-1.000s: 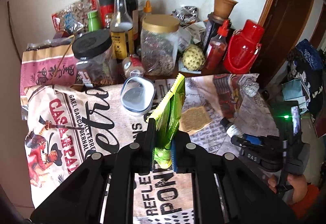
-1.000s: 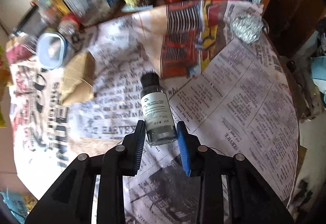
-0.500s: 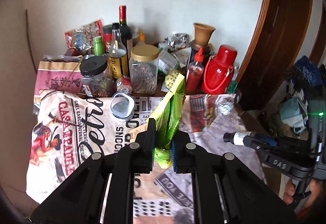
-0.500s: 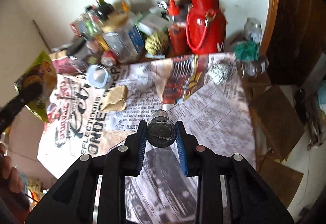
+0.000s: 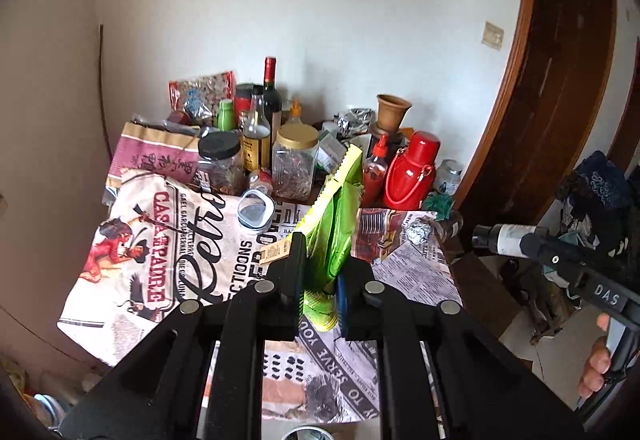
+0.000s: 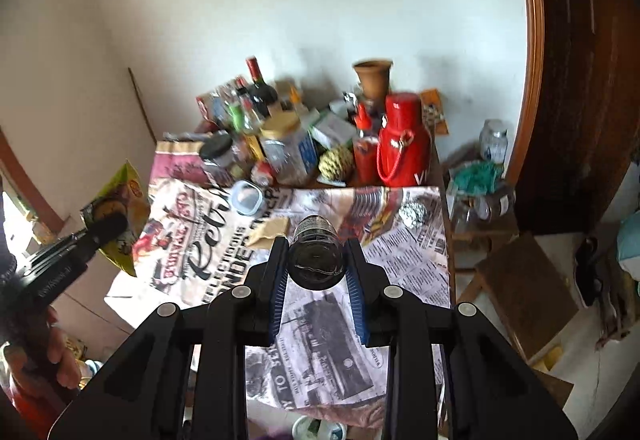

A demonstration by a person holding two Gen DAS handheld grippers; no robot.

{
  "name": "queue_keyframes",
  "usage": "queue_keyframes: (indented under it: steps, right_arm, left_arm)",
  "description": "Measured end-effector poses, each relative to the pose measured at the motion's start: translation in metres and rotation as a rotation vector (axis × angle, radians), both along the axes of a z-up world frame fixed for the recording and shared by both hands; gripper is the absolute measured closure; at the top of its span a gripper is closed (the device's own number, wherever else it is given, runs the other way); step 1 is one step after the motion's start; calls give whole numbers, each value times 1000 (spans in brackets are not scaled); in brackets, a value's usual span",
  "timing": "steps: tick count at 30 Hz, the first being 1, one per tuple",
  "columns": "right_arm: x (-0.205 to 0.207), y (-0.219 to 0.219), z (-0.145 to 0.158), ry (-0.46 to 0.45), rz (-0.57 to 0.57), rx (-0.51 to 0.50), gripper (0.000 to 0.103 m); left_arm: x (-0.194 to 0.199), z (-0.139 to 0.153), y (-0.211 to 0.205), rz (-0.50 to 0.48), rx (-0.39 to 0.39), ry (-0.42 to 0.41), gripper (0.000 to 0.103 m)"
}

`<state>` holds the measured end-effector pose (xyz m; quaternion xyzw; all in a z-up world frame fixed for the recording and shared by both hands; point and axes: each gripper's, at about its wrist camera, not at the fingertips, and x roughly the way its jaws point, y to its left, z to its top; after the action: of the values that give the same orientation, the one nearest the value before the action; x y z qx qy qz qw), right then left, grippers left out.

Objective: Collect trash
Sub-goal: 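Carry the small bottle with the right tool while the left tool carries the green packet to the bin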

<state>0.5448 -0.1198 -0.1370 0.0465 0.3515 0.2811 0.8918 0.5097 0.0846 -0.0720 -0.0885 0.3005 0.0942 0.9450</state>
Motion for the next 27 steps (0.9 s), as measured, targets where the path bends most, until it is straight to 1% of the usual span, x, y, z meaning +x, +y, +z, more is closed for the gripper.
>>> queue_keyframes:
  steps: [2,6,10,18,21,25,27]
  right_arm:
    - [-17,0,8,-27,-9,7,78]
    - [-51,6,16,-52,-18,6,78]
    - [-95,13,20,-85,-43,-5,78]
    - [-188,32,15,-84,-97,-2,78]
    - [-217,38,10,-61,-114,2,78]
    - [-255,44,4,-42,-126,-20,78]
    - [-267,45,2,-27,-129,-28,78]
  left_arm:
    - [-13,4,0,-4,4,-10,91]
    - [-51,14,3,-29,7,-44,91]
    - [-99,17,11,-63,21,-68,91]
    - [-199,7,34,-99,25,-44,91]
    - [-233,1,40,-121,23,-24,91]
    - [-262,-8,45,-144,9,-5,91]
    - [-271,-12,46,-151,-4,8,91]
